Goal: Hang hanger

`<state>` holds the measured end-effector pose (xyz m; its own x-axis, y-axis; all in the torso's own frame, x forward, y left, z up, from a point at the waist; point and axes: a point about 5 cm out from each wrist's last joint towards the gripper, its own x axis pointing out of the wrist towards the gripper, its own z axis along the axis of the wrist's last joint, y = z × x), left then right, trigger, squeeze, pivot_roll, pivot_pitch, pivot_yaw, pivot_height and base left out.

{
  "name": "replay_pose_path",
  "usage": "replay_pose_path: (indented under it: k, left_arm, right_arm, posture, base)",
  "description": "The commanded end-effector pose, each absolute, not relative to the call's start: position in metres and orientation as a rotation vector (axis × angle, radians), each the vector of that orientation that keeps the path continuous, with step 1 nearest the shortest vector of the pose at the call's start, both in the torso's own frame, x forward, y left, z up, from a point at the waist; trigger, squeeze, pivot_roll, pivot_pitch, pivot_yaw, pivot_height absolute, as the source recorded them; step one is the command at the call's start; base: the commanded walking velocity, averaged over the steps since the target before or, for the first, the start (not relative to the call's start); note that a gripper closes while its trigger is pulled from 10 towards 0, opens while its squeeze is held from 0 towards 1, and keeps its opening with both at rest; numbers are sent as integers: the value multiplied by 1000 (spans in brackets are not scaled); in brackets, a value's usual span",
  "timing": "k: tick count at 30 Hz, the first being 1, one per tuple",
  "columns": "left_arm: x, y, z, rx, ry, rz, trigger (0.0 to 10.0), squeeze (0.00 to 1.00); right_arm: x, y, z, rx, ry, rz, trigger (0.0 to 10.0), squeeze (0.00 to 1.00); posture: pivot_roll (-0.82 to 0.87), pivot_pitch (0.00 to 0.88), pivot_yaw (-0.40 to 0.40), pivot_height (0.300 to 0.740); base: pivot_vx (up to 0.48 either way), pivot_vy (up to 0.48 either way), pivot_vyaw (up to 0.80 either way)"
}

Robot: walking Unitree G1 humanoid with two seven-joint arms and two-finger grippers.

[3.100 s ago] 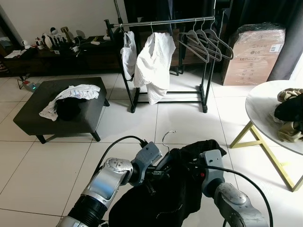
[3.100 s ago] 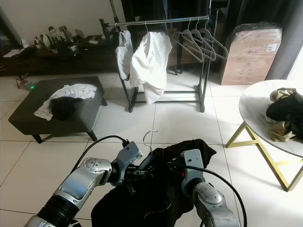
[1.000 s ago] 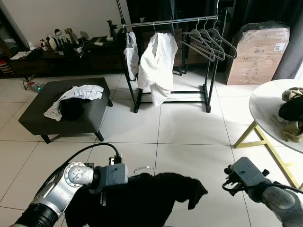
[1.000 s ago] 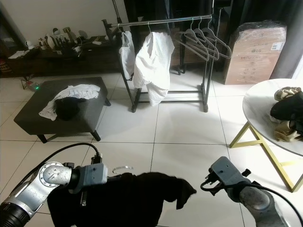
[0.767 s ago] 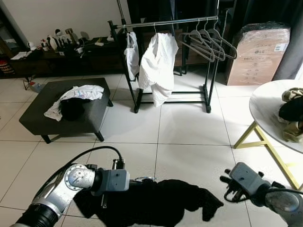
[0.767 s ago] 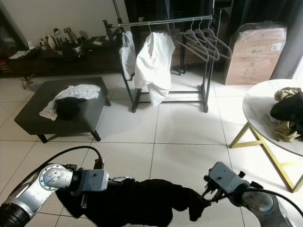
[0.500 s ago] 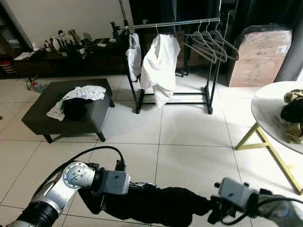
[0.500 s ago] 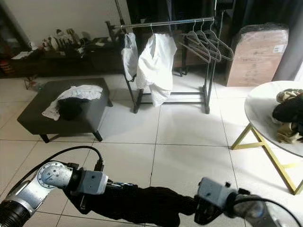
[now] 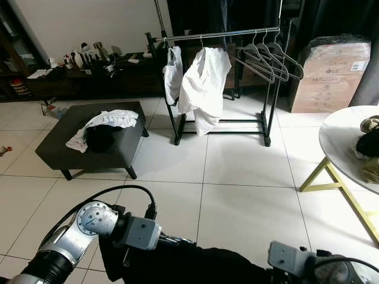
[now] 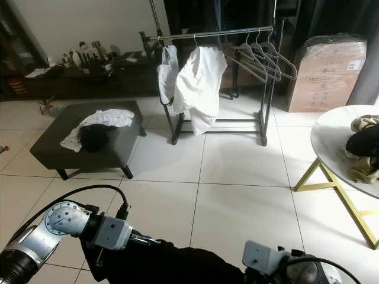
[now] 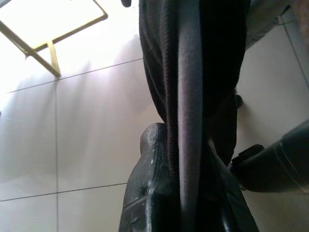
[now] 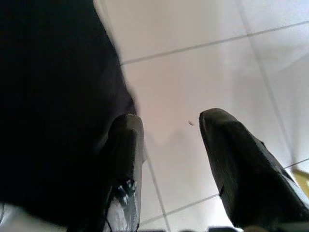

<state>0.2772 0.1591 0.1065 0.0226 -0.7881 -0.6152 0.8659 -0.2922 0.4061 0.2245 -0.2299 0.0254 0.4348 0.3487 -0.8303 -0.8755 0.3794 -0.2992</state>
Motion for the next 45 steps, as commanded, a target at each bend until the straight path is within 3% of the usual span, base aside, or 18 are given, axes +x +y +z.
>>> replay_pose_path:
  k: [1, 5, 6, 7, 8, 22, 23, 24, 25, 26, 27, 37, 38, 39, 45]
  left_arm:
    - [276, 168, 105, 983, 174, -1645, 10000, 0]
    - [273, 179, 97, 1045, 252, -1644, 10000, 0]
    - [274, 180, 97, 1049, 251, -1634, 10000, 0]
    - [274, 180, 97, 1051, 250, -1627, 10000, 0]
    - [276, 179, 97, 1042, 236, -1609, 10000, 0]
    - [281, 162, 104, 1001, 137, -1545, 10000, 0]
    - [282, 160, 105, 995, 126, -1540, 10000, 0]
    - [282, 159, 105, 988, 119, -1538, 10000, 0]
    - [282, 158, 106, 981, 113, -1537, 10000, 0]
    - [282, 156, 106, 976, 108, -1537, 10000, 0]
    - [283, 155, 107, 969, 102, -1539, 10000, 0]
    - [285, 148, 112, 953, 73, -1531, 10000, 0]
    - [285, 147, 112, 952, 71, -1529, 10000, 0]
    - [286, 147, 113, 950, 68, -1522, 10000, 0]
    - [288, 146, 115, 944, 65, -1506, 10000, 0]
  right_arm:
    - [219, -236, 23, -847, 782, 917, 10000, 0]
    - [217, -245, 29, -837, 806, 936, 10000, 0]
    - [217, -245, 30, -830, 800, 943, 10000, 537]
    - [218, -245, 31, -825, 796, 947, 10000, 945]
    - [220, -244, 35, -792, 776, 951, 10000, 1000]
    - [208, -238, 39, -692, 815, 1097, 10000, 1000]
    - [207, -237, 37, -700, 825, 1101, 10000, 922]
    - [207, -236, 36, -699, 826, 1101, 10000, 922]
    - [207, -235, 35, -696, 825, 1101, 10000, 694]
    - [207, -234, 34, -693, 822, 1101, 10000, 118]
    - [209, -230, 32, -683, 809, 1093, 10000, 0]
    - [221, -213, 28, -567, 728, 1022, 10000, 0]
    - [220, -212, 28, -557, 728, 1026, 9608, 0]
    - [219, -212, 27, -551, 731, 1025, 0, 0]
    - [216, -214, 22, -540, 755, 1021, 0, 0]
  posture:
    - [-152, 54, 130, 740]
    - [-151, 56, 130, 740]
    - [-151, 56, 130, 740]
    - [-151, 56, 130, 740]
    - [-148, 60, 127, 740]
    - [-141, 81, 126, 740]
    - [-141, 84, 127, 740]
    - [-141, 84, 127, 740]
    - [-139, 84, 127, 740]
    - [-139, 85, 127, 740]
    - [-139, 85, 127, 740]
    - [-133, 90, 128, 740]
    - [-133, 90, 128, 740]
    - [-133, 90, 128, 740]
    - [-133, 97, 128, 740]
  base:
    - [0, 0, 0]
    - [0, 0, 0]
    - [0, 0, 0]
    - [0, 0, 0]
    - [0, 0, 0]
    - [0, 0, 0]
    - [0, 0, 0]
    - [0, 0, 0]
    - [0, 0, 0]
    - [0, 0, 0]
    - [0, 0, 0]
    - [0, 0, 0]
    - [0, 0, 0]
    - [0, 0, 0]
    - [0, 0, 0]
